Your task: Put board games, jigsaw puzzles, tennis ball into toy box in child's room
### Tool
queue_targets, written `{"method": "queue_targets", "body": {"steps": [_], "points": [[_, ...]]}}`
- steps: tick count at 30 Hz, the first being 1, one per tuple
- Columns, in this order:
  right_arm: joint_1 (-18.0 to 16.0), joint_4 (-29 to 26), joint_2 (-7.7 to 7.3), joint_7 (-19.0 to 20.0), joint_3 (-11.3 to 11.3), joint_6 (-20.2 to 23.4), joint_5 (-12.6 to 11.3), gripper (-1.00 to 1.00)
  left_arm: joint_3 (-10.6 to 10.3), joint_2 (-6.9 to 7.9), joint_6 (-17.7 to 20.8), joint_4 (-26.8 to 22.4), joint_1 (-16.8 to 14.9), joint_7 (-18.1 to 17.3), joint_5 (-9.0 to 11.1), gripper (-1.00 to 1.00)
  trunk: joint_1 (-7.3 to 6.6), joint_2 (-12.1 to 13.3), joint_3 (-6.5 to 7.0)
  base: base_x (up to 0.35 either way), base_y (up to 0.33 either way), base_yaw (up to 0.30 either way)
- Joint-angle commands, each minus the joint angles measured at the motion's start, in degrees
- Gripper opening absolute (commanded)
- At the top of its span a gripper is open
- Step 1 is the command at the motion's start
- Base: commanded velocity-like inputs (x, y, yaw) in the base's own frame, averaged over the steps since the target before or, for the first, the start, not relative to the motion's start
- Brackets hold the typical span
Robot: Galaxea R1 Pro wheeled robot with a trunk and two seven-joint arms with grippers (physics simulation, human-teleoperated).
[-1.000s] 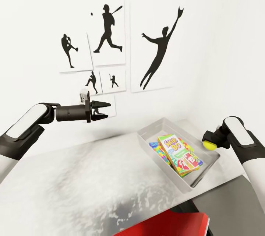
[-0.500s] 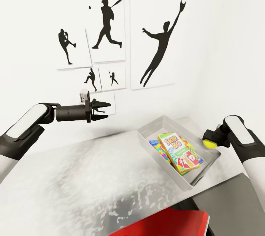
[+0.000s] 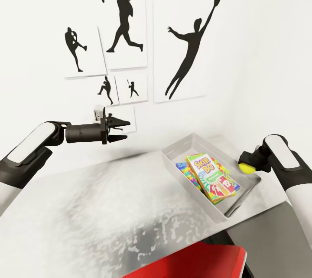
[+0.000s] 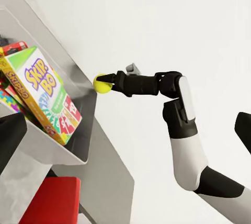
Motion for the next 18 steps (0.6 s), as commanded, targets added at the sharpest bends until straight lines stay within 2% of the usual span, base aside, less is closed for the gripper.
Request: {"method": "queue_targets", "body": {"steps": [1,18], "points": [[-0.1,0.0,-0.06,-0.6,0.2,0.2,-0.5,-1.0,-0.1,0.05,0.0,0.0,-0.1,-0.2,0.0,1.0,0.04,-0.1,-0.22,0.0,0.0,0.0],[0.0,0.0,-0.06,-0.6,0.2,0.2,-0.4,-1.0,-0.1,0.05,0.0,0.0,-0.1,-0.1,0.0,1.0,0.04,-0.1,-1.72,0.0,0.0,0.0]]}}
